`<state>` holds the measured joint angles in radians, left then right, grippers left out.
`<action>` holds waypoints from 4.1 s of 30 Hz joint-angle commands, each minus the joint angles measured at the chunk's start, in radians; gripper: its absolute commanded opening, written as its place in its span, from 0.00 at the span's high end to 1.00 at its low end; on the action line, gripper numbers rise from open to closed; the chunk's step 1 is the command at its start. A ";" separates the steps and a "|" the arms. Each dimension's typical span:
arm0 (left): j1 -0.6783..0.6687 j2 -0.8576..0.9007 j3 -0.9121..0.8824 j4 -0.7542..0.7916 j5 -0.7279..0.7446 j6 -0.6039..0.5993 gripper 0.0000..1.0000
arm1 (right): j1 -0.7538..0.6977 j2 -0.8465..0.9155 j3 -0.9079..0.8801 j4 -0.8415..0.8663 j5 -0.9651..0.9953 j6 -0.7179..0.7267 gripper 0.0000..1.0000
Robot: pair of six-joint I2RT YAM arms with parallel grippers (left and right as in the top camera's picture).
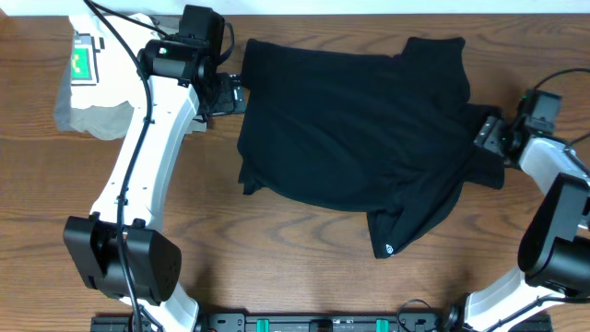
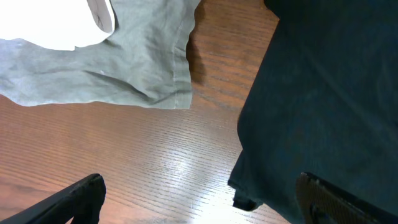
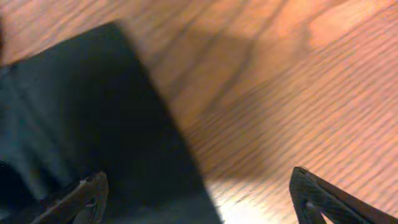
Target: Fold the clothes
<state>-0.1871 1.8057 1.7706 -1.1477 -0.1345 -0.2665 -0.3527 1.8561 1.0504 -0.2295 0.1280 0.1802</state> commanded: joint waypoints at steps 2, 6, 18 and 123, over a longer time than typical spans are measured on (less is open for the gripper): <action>0.000 0.007 -0.006 -0.011 -0.005 0.006 0.02 | -0.032 0.011 0.044 -0.060 -0.113 -0.073 0.03; 0.000 0.006 -0.006 -0.071 0.008 0.007 0.02 | -0.027 -0.021 0.154 -0.259 -0.196 -0.065 0.01; -0.007 -0.084 -0.076 -0.264 0.148 -0.076 0.02 | 0.054 -0.362 0.279 -0.754 -0.344 -0.024 0.01; -0.040 -0.327 -0.902 0.526 0.251 0.122 0.94 | 0.769 -0.551 -0.142 -0.934 -0.132 0.516 0.99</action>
<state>-0.2462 1.5681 0.8352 -0.5842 0.1246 -0.1028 0.4755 1.3521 0.8494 -1.1225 -0.0273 0.7692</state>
